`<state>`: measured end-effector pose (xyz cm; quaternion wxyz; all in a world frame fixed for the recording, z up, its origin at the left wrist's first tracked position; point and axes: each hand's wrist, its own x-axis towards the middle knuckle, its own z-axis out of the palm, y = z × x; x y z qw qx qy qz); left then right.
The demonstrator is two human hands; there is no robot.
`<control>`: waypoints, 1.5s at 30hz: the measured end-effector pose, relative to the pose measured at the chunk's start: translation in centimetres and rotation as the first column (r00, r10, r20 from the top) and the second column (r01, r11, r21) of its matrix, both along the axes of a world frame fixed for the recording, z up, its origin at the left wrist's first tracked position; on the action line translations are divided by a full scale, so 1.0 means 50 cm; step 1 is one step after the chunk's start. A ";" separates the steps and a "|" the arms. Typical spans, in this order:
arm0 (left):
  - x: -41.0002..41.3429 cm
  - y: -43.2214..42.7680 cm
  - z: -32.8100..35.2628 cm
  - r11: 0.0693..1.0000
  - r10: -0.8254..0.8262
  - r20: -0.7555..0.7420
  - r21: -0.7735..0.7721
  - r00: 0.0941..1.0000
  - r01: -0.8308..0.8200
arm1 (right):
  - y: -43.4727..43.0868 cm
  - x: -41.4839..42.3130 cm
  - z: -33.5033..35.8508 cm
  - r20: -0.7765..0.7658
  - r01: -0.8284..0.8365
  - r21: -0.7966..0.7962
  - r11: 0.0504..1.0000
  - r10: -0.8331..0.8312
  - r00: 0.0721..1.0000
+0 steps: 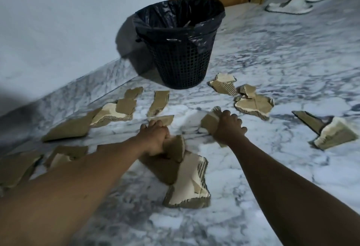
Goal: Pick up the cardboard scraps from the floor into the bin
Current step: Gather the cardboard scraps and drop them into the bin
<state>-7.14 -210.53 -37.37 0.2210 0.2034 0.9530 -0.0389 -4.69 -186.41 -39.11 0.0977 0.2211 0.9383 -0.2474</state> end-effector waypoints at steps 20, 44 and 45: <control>0.155 0.280 -0.041 0.947 0.184 0.160 0.236 0.970 -0.219 | 0.246 0.058 0.013 -0.035 -0.063 0.151 0.987 0.069 0.997; 0.062 0.422 -0.045 0.914 0.189 0.149 0.334 0.970 -0.230 | 0.323 0.037 0.006 0.245 -0.148 0.136 0.980 0.111 0.963; 0.054 0.429 -0.046 0.917 0.183 0.158 0.329 0.970 -0.227 | 0.326 0.043 0.005 0.236 -0.117 0.141 0.983 0.082 0.968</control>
